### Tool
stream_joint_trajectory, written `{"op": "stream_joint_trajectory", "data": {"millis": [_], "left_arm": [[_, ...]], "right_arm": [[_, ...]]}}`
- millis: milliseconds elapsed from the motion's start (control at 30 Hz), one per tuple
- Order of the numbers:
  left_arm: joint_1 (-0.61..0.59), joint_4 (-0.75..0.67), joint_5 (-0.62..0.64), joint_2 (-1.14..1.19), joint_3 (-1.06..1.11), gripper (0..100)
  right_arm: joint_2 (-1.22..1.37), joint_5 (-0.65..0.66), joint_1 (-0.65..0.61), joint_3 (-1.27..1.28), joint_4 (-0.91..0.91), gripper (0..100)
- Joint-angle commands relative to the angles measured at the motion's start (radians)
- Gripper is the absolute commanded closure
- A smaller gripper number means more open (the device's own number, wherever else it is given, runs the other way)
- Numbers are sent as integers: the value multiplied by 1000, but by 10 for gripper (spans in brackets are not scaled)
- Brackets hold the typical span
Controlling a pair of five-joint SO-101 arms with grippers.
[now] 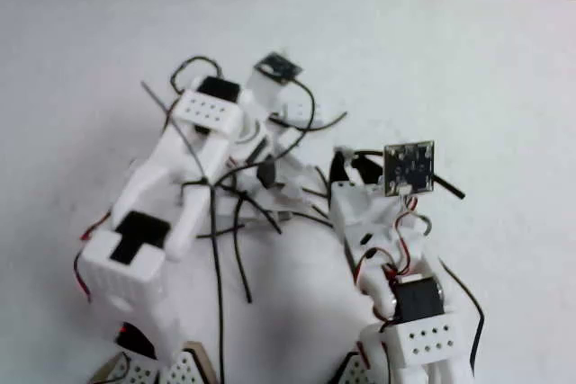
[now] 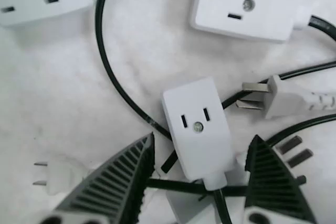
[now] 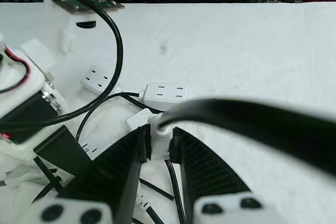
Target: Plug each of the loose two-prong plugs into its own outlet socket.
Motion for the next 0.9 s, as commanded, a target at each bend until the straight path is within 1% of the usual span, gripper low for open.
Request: {"op": "stream_joint_trajectory", "data": {"millis": [0,67,200,300,433,533,633,733,867], "left_arm": [[8,-48,11,51,-44,722],[15,-44,8,64,-44,745],[16,-48,-3,44,-46,871],[16,-41,-44,24,-37,928],[8,40,-91,-30,-69,976],[1,143,-146,-130,-121,977],[-7,210,-181,-242,-153,977],[-39,233,-227,-328,-150,977],[-127,232,-308,-340,-150,977]], "right_arm": [[4,-6,12,-9,-21,982],[4,-3,12,-9,-21,982],[4,-3,12,-9,-21,982],[4,-2,12,-9,-21,982],[4,-2,12,-9,-21,982],[2,-2,12,-9,-21,982],[2,-2,8,-9,-21,982],[2,-2,8,-9,-21,982],[2,-2,4,-9,-21,982]]}}
